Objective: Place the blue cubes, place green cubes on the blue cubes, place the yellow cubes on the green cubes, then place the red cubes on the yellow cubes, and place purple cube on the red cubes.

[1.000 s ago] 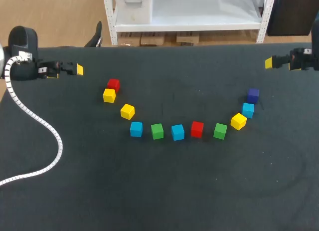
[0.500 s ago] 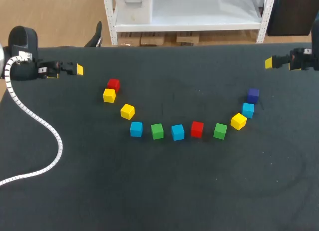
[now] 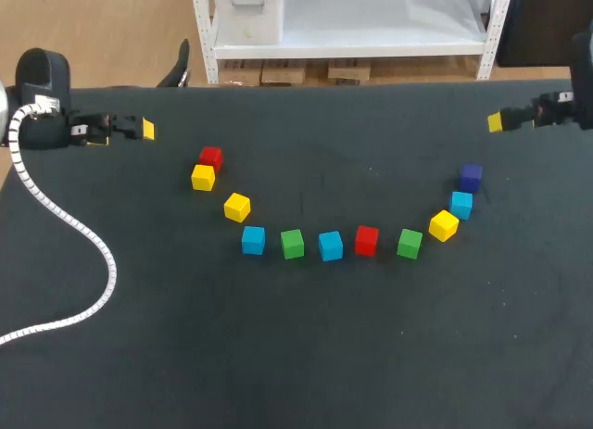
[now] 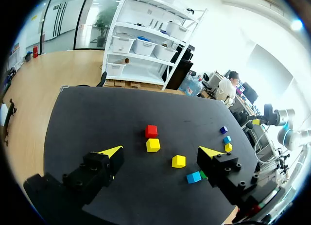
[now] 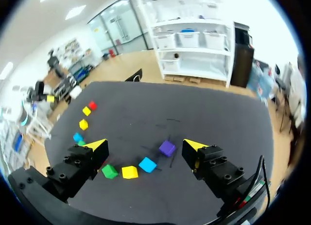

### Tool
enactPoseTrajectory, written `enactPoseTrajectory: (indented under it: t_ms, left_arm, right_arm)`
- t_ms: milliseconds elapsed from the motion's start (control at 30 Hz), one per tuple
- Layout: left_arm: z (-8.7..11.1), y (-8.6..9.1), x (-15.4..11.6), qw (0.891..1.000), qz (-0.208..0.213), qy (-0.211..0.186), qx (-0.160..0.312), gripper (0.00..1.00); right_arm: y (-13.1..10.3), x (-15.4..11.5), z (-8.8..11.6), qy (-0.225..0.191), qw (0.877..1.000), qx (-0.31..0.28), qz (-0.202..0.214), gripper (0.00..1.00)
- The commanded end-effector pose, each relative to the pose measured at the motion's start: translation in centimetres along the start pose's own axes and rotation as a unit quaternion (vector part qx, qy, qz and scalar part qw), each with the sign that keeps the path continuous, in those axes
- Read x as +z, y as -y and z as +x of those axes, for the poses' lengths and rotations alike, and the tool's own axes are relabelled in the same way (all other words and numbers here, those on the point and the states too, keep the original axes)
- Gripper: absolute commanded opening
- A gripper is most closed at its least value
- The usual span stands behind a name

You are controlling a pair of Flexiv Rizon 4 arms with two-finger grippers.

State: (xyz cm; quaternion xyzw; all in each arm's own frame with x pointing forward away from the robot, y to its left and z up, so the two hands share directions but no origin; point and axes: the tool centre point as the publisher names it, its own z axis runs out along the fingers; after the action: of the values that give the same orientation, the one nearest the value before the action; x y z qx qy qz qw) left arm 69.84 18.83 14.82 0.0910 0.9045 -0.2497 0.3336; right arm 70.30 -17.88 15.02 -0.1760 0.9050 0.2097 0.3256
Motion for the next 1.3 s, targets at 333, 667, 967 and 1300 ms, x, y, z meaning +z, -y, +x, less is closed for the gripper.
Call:
enactPoseTrajectory:
  t_ms: [333,667,967,1300]
  left_arm:
    - [-0.1,0.2,0.0,1.0,-0.005,-0.003,-0.001,1.0]
    - [-0.1,0.2,0.0,1.0,-0.005,-0.003,-0.001,1.0]
    - [-0.1,0.2,0.0,1.0,-0.005,-0.003,-0.001,1.0]
    - [-0.1,0.2,0.0,1.0,-0.005,-0.003,-0.001,1.0]
  right_arm:
    - [2.5,-1.9,-0.8,-0.138,0.89,-0.379,-0.213,1.0]
    - [2.5,-1.9,-0.8,-0.138,0.89,-0.379,-0.213,1.0]
    - [2.3,-1.5,-1.4,-0.175,0.797,-0.518,-0.258,1.0]
    - [3.6,-2.9,-1.3,-0.158,0.682,-0.641,-0.314,1.0]
